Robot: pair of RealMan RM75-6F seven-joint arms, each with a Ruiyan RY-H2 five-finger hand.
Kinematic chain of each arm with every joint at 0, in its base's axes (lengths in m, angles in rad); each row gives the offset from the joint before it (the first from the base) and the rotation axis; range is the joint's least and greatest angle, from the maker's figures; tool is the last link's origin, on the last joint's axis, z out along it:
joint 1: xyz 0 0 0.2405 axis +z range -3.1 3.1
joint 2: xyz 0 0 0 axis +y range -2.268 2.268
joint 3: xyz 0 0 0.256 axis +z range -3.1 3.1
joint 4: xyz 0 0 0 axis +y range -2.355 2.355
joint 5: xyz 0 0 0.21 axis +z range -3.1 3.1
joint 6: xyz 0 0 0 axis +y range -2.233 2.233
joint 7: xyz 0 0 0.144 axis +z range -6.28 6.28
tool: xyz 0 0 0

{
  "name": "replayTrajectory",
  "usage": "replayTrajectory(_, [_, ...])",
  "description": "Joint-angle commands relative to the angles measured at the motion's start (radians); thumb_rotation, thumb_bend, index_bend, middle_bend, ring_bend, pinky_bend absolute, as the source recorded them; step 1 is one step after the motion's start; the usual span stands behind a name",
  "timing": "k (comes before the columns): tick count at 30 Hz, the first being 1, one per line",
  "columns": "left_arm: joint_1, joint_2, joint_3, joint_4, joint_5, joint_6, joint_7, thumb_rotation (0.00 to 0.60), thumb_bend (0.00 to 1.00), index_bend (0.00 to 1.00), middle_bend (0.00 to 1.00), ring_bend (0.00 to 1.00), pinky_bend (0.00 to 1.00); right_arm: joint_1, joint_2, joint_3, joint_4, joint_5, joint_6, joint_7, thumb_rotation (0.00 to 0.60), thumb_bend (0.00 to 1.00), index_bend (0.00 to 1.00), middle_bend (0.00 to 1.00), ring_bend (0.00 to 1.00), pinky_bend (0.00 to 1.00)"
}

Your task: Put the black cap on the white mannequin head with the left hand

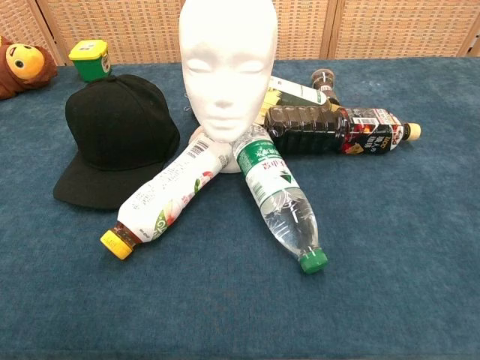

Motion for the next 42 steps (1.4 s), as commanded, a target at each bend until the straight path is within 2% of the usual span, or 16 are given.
replayTrajectory(1, [-0.003,-0.005,-0.001,0.005,-0.004,-0.007,-0.001,0.6,0.24,0.51,0.4,0.32,0.37,0.002,-0.001,0.003,-0.003,0.003,-0.002,-0.005,0.6,0.11,0.27,0.35,0.4,0.42])
replayTrajectory(27, [-0.039,-0.019,-0.014,0.016,-0.009,-0.049,0.002,0.6,0.24,0.51,0.4,0.32,0.37,0.002,0.001,0.009,-0.026,0.019,-0.009,-0.035,0.6,0.11,0.27,0.35,0.4,0.4])
replayTrajectory(33, [-0.062,-0.021,-0.018,0.019,-0.013,-0.084,0.019,0.6,0.24,0.52,0.4,0.32,0.37,0.002,0.004,0.009,-0.034,0.022,-0.012,-0.045,0.6,0.11,0.27,0.35,0.4,0.4])
replayTrajectory(38, [-0.089,-0.02,-0.025,0.016,-0.016,-0.118,0.032,0.6,0.24,0.57,0.42,0.35,0.41,0.001,0.005,0.012,-0.043,0.029,-0.015,-0.053,0.6,0.11,0.27,0.35,0.4,0.4])
replayTrajectory(42, [-0.123,-0.033,-0.036,0.034,-0.022,-0.158,0.039,0.6,0.24,0.61,0.52,0.43,0.56,0.002,0.003,0.013,-0.046,0.036,-0.021,-0.059,0.6,0.11,0.27,0.35,0.4,0.41])
